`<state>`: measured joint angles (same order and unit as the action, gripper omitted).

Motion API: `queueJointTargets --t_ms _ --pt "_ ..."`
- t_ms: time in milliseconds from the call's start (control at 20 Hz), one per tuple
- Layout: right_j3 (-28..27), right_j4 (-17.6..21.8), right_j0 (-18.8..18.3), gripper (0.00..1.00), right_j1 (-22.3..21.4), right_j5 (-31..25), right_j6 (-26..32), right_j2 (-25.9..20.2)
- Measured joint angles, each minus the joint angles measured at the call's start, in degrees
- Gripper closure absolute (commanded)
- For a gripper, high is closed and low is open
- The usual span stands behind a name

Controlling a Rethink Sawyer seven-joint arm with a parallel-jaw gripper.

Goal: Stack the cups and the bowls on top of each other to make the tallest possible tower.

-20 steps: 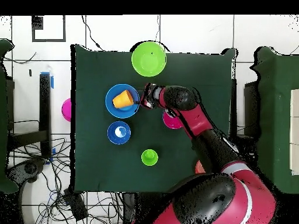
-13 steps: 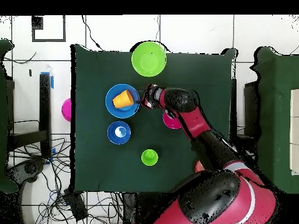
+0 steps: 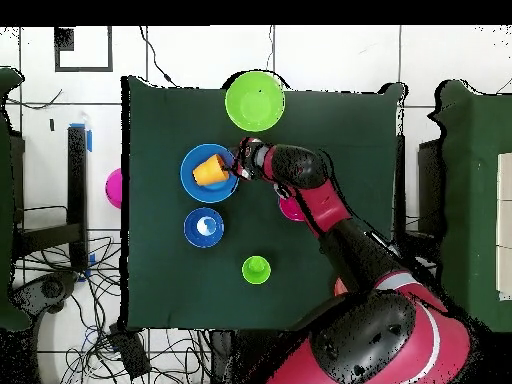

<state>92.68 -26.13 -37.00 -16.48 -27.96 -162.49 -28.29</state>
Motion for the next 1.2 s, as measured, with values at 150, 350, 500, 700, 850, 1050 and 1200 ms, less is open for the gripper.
queueJointTargets --t_ms 150,350,500,700,850,1050,1200 --pt "0.7 0.0 0.0 0.00 -0.7 0.0 0.0 -0.4" --pt "1.8 0.0 0.0 0.00 -2.0 0.0 0.0 -0.7" --pt "2.0 0.0 0.0 0.00 -2.1 0.0 0.0 -0.8" --pt "2.0 0.2 -0.2 0.00 -2.1 0.1 0.0 -1.0" --pt "2.0 0.6 -0.5 0.00 -1.8 0.5 0.0 -1.5" --pt "2.0 1.3 -1.5 0.00 -0.6 1.1 0.0 -2.4" --pt "2.0 1.6 -2.0 0.00 0.2 1.1 0.0 -3.1"
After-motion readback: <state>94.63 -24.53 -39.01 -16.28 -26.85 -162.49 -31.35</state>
